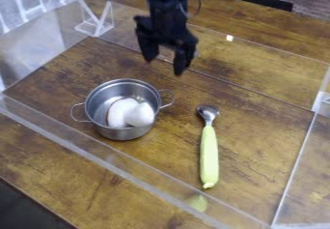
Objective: Move the green spoon to the right
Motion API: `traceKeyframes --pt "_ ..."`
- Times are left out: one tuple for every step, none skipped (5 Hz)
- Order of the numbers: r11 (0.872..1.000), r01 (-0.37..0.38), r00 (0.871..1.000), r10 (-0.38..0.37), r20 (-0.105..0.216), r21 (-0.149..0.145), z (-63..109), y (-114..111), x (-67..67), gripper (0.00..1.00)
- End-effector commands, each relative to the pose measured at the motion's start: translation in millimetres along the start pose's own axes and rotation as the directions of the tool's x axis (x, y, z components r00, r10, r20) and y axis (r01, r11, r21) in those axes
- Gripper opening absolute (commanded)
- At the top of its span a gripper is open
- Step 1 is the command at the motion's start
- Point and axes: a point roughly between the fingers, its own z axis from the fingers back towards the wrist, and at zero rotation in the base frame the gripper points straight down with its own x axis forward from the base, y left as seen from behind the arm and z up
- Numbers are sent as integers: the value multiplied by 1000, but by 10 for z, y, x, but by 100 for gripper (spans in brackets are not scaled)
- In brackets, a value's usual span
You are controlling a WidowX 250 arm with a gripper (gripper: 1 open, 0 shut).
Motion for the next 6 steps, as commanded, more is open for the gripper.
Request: traceKeyframes --pt "994 105 992 -103 77 -17 176 -42 192 100" --pt "989 144 986 -142 90 -19 163 7 286 100" --pt "985 173 981 -169 93 -28 170 66 338 100" --pt "988 155 984 -151 95 -29 223 245 261 100" --pt "991 130 987 -126 96 -39 300 409 190 100" --pt "997 67 993 -64 95 -32 352 456 209 100"
